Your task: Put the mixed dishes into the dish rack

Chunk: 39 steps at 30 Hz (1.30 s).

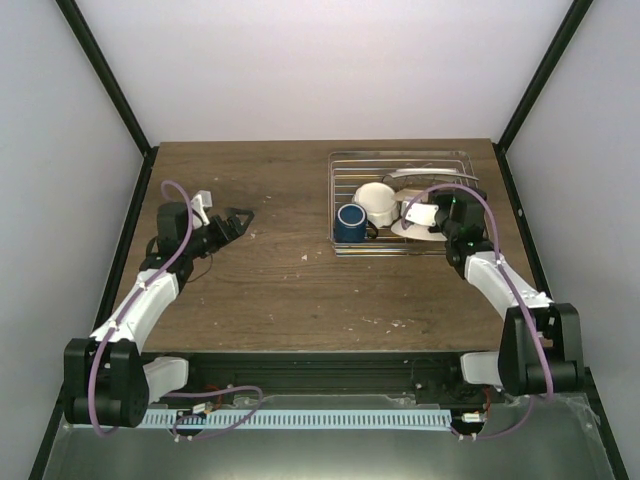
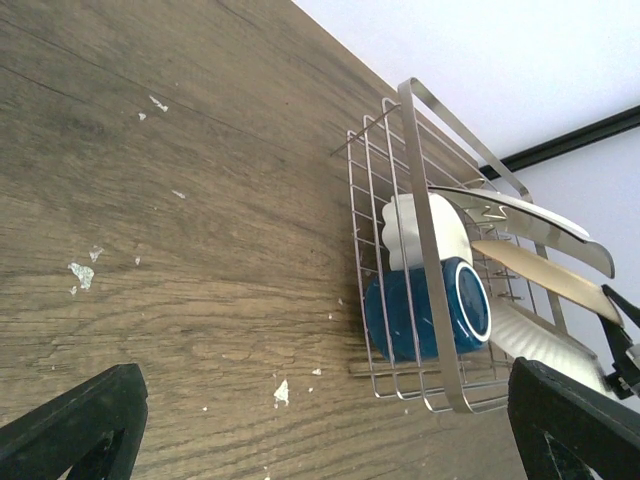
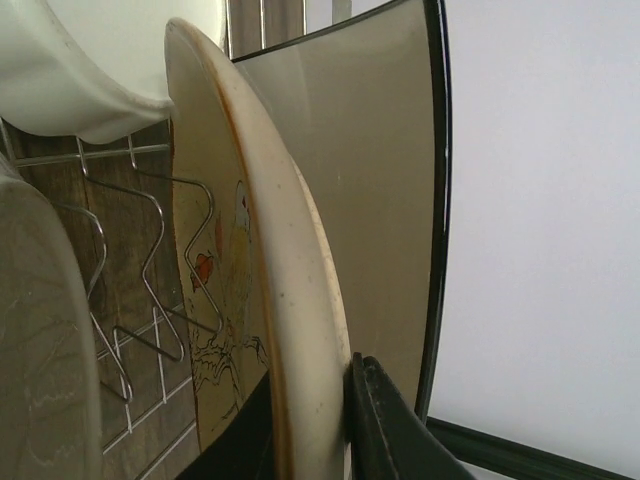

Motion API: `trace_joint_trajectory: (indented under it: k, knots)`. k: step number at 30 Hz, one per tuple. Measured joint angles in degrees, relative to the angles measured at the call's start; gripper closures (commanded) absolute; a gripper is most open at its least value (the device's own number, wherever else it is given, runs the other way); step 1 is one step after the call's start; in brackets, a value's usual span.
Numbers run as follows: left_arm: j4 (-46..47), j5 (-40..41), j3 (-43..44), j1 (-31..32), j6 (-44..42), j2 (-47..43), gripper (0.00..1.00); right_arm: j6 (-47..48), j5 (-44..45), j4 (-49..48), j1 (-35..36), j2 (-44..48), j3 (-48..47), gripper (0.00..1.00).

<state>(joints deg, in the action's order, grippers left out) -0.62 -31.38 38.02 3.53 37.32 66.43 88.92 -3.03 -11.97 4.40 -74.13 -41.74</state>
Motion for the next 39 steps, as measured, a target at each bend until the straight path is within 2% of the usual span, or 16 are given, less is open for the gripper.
trace_joint_trajectory:
  k: [4, 8, 11, 18, 23, 32, 39]
  knots:
    - [0.1, 0.0, 0.0, -0.3, 0.0, 0.0, 0.00, -0.3, -0.3, -1.2, -0.2, -0.9, 0.0, 0.88]
    - [0.1, 0.0, 0.0, -0.3, 0.0, 0.0, 0.00, -1.2, -0.4, -1.6, -0.2, -1.3, 0.0, 0.69]
    - [0.1, 0.0, 0.0, -0.4, 0.0, 0.0, 0.00, -1.5, -0.6, -3.0, -0.3, -1.5, 0.0, 0.61]
    - [0.1, -0.2, 0.0, -0.5, 0.0, 0.0, 0.00, -1.7, -0.6, -4.8, -0.6, -1.5, -0.3, 0.51]
    - [0.2, -0.4, 0.0, -0.5, 0.1, 0.0, 0.00, -2.2, -0.9, -3.5, -0.6, -1.0, -0.9, 0.37]
    - [1.1, -1.3, 0.3, -0.5, 0.8, 2.3, 0.00, -5.6, -2.4, 2.8, 0.0, 8.6, -0.9, 0.15]
    - [-0.6, -1.5, 5.5, -0.5, 0.7, 6.2, 0.00, -11.8, -4.5, 7.3, 3.4, 16.9, -0.9, 0.04]
